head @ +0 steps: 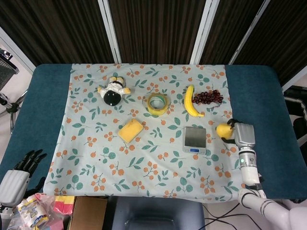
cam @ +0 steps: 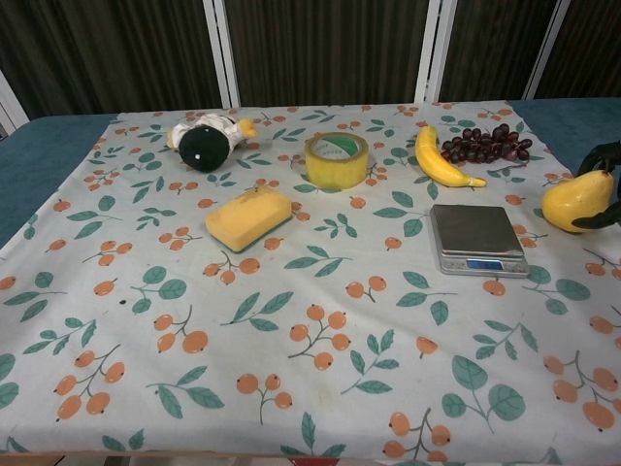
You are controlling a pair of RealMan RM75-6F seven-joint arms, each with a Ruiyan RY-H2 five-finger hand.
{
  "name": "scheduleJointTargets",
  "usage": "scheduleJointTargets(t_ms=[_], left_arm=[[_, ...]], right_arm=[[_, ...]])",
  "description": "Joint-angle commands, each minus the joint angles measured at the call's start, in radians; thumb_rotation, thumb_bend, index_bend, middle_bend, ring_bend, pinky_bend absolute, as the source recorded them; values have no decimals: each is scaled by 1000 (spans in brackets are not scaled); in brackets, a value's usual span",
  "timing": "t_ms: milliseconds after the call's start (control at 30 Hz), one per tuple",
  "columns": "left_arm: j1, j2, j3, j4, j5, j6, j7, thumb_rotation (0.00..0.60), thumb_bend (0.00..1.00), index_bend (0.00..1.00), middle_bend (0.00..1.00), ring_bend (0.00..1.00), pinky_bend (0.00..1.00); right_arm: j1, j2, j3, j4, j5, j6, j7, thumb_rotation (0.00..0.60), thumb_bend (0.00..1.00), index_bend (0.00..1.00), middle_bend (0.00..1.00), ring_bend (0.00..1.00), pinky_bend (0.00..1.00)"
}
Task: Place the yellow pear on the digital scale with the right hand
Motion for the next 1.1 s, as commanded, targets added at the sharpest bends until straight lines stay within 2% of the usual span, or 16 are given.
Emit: scheduleJointTargets(t_ms=[33,133,233,400,533,700,1100], left_arm=[[13,1,0,-4,5,23,15,600,399,147,84,70,300],[28,-1,-4,-7,9,55,32,600,399,154,92,74,304],[35,-8,-11,-3,6,68,41,600,399,166,104,85,311],[5,-14,-27,-3,-34,3,41,600,400,175,113,91,318],[-8,-11,-25,-7,-47,-32,36,600,400,176,117,91,324],[0,-12,-19,0,-30,-13,31,600,400,176,119,92,325],[-13,-23,-34,18,-47,-27,16,600,399,176,119,92,327]], right_arm=[[-6,-2,-3,-6,-29,38,39,600,371,732,594,589,679],[-21,16,-15,-53,-76,91,80,600,371,732,595,589,679],[-42,59,-41,-151,-144,160,111,600,371,732,595,589,678],[-63,129,-78,-309,-227,228,100,600,371,732,595,589,678],[-59,151,-86,-373,-246,235,46,600,371,732,595,589,678],[-32,141,-72,-380,-219,192,1,600,371,732,595,589,678],[38,68,-54,-290,-147,71,-58,600,371,698,594,575,676]])
